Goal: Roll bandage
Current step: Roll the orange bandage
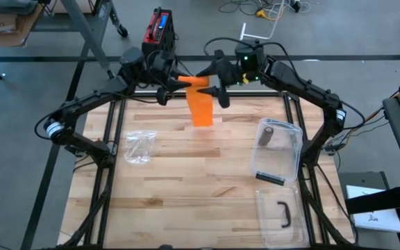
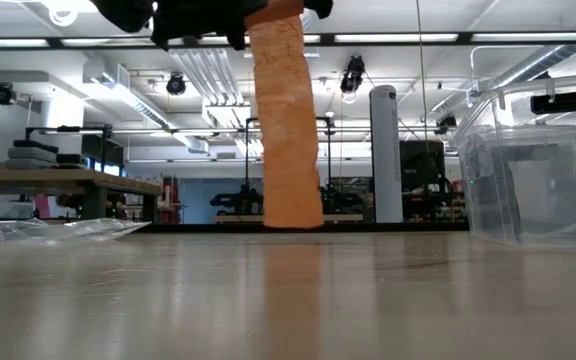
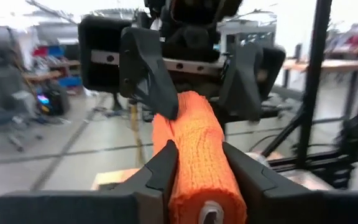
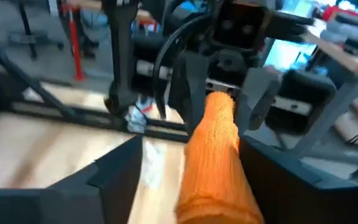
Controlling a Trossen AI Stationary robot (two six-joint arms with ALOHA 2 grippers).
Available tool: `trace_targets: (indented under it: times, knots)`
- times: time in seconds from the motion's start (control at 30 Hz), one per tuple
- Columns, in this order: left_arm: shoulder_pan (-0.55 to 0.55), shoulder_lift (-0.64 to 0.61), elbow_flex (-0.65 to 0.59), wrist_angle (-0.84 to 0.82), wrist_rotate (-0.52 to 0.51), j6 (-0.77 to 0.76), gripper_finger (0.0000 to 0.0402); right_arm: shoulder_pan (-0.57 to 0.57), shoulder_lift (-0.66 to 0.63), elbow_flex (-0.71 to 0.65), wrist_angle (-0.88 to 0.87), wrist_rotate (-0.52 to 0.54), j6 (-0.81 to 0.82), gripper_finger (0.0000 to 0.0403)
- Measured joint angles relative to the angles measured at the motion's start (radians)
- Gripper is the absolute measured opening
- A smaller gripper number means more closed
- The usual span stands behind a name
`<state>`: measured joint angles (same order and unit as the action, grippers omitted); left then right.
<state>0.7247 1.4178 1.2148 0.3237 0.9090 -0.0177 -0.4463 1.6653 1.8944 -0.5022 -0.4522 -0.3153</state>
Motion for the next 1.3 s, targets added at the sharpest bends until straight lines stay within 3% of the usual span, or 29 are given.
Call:
trace_targets:
  times: [0.2, 0.33, 0.43, 0.7, 1.03, 1.3]
  knots:
    - [-0.005, -0.048, 0.000, -0.067, -0.085, 0.198, 0.0079, -0.061, -0.001, 0.002, 0.023, -0.057, 0.142, 0.0298]
    - [-0.020, -0.071, 0.001, -0.117, -0.153, 0.264, 0.0079, -0.081, 0.021, -0.035, 0.101, -0.063, 0.144, 0.0292]
    - [-0.026, -0.070, 0.001, -0.153, -0.157, 0.304, 0.0079, -0.079, 0.042, -0.064, 0.215, -0.138, 0.168, 0.0280]
    - [-0.026, -0.075, 0.001, -0.163, -0.176, 0.345, 0.0079, -0.078, 0.081, -0.069, 0.248, -0.175, 0.130, 0.0238]
    - [-0.026, -0.079, 0.001, -0.155, -0.176, 0.349, 0.0084, -0.073, 0.085, -0.068, 0.289, -0.172, 0.095, 0.0154]
    - [-0.026, -0.114, 0.001, -0.173, -0.173, 0.215, 0.0156, -0.072, 0.085, -0.068, 0.310, -0.173, 0.012, 0.0088]
